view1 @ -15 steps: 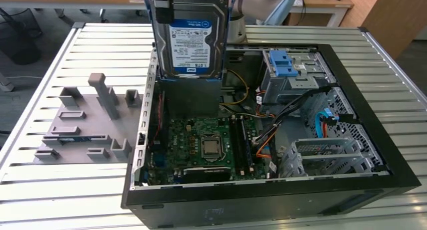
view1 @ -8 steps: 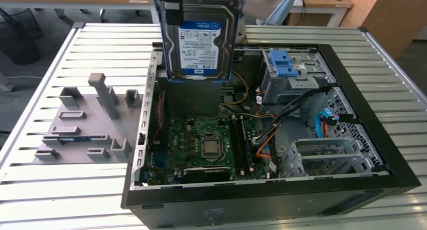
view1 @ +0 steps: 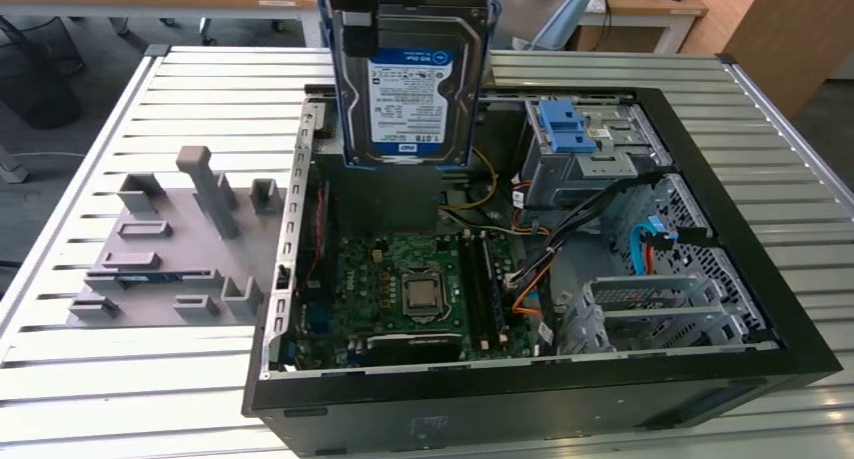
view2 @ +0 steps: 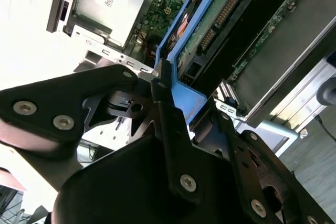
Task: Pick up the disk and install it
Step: 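Pick up the disk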
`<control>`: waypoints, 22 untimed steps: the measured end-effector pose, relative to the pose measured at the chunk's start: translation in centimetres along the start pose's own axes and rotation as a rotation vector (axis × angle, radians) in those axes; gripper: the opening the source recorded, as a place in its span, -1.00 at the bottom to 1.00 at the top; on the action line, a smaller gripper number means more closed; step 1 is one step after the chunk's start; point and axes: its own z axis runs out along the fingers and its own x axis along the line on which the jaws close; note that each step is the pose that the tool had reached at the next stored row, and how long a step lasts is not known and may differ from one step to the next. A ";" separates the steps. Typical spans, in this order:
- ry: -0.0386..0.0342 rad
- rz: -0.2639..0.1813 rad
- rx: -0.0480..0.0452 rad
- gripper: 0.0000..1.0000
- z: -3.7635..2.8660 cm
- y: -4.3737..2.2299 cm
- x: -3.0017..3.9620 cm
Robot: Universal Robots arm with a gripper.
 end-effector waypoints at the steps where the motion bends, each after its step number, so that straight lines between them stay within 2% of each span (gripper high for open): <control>1: 0.0002 0.000 0.0005 -0.26 0.04 -0.14 0.04; 22: 0.0055 0.000 0.0054 -0.26 0.63 -3.22 0.92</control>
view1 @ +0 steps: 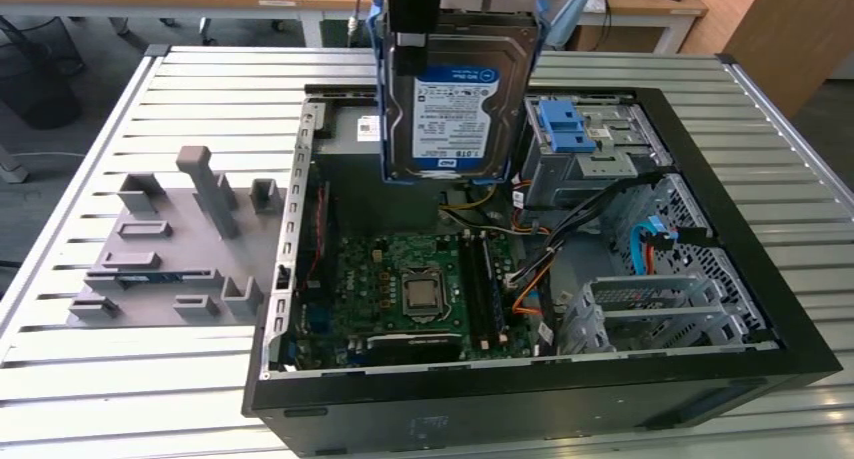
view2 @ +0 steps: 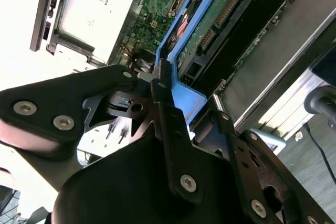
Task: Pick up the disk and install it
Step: 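Pick up the disk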
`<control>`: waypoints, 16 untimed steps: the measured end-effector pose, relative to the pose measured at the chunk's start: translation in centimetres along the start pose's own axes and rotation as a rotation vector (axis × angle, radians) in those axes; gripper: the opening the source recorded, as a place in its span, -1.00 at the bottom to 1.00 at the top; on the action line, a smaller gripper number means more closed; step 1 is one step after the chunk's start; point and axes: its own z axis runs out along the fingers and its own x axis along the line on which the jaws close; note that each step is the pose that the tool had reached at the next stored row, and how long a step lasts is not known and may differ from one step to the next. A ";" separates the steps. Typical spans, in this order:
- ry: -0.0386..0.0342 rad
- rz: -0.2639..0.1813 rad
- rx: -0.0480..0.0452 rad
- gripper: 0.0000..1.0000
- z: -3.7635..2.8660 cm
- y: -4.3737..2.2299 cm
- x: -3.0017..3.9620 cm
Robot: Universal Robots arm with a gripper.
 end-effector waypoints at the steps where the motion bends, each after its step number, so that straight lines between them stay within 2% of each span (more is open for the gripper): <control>1: 0.0002 0.000 0.0002 -0.26 0.02 -0.14 0.05; 16: 0.0033 0.000 0.0040 -0.26 0.40 -2.35 0.85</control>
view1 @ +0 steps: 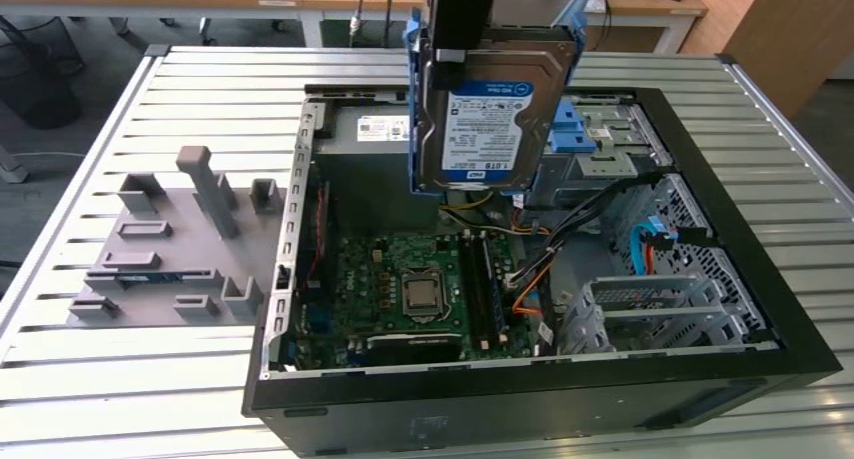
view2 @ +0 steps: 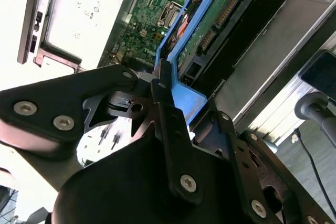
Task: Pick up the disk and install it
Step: 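Pick up the disk, then insert the disk into the insertion slot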
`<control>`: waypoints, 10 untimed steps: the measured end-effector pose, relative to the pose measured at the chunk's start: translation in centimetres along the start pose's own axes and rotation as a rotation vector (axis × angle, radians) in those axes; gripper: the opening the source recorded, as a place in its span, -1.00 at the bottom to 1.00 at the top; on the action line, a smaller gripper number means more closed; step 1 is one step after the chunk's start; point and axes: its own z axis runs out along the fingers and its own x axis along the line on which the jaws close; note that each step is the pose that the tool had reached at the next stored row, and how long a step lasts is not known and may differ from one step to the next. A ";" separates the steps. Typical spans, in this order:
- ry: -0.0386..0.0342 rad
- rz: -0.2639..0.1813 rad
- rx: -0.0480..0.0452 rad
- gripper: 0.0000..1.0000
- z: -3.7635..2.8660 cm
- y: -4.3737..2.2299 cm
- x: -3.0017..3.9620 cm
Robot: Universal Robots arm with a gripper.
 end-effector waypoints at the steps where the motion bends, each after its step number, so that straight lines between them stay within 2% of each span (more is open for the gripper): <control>1: 0.0001 0.000 0.0001 -0.26 0.03 -0.17 0.05; 2: 0.0003 0.000 0.0004 -0.26 0.10 -0.58 0.16; 3: 0.0003 0.000 0.0006 -0.26 0.12 -0.70 0.18; 10: 0.0012 0.000 0.0005 -0.26 0.12 -0.74 0.18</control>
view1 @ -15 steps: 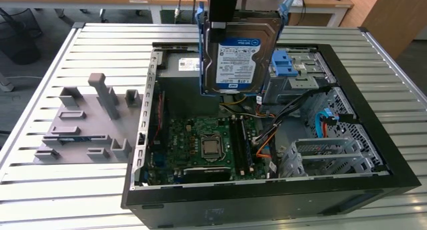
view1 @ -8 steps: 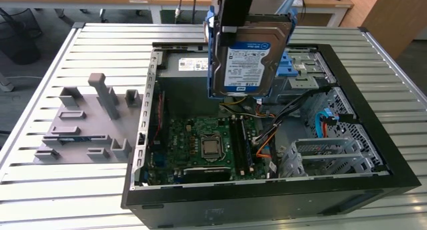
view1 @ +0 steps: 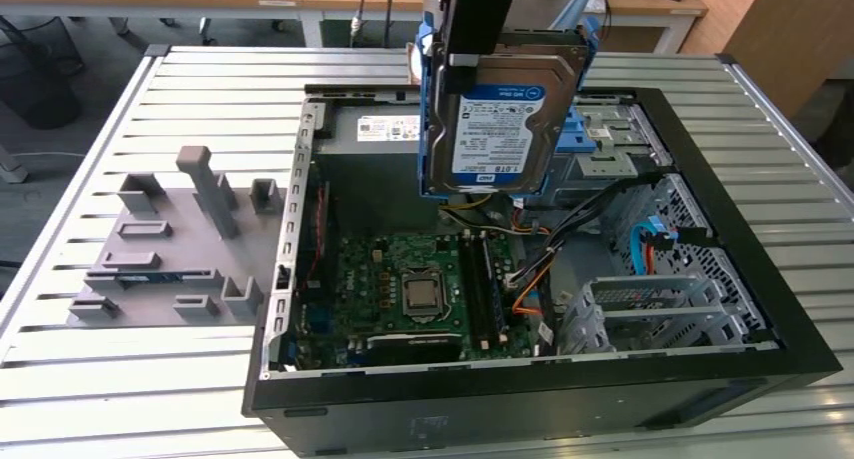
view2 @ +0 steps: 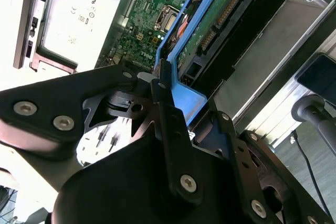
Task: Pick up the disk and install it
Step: 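Insert the disk into the insertion slot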
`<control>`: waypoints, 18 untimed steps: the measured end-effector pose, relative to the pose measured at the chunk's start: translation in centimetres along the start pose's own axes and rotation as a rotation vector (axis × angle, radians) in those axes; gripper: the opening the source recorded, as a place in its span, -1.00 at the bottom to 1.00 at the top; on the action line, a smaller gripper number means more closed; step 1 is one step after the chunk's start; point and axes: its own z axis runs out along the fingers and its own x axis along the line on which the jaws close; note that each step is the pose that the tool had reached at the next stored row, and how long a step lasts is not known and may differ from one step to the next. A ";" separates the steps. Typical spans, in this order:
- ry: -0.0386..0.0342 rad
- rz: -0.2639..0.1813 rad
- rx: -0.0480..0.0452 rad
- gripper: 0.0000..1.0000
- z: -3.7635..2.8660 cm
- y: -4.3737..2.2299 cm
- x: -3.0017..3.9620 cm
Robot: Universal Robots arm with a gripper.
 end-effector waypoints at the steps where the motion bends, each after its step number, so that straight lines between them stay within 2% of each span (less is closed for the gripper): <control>1: -0.0001 0.000 0.0000 -0.26 0.00 0.00 0.00; 9: -0.0001 0.000 0.0000 -0.26 0.01 -0.02 0.27; 18: -0.0001 0.000 0.0000 -0.26 0.04 -0.09 1.70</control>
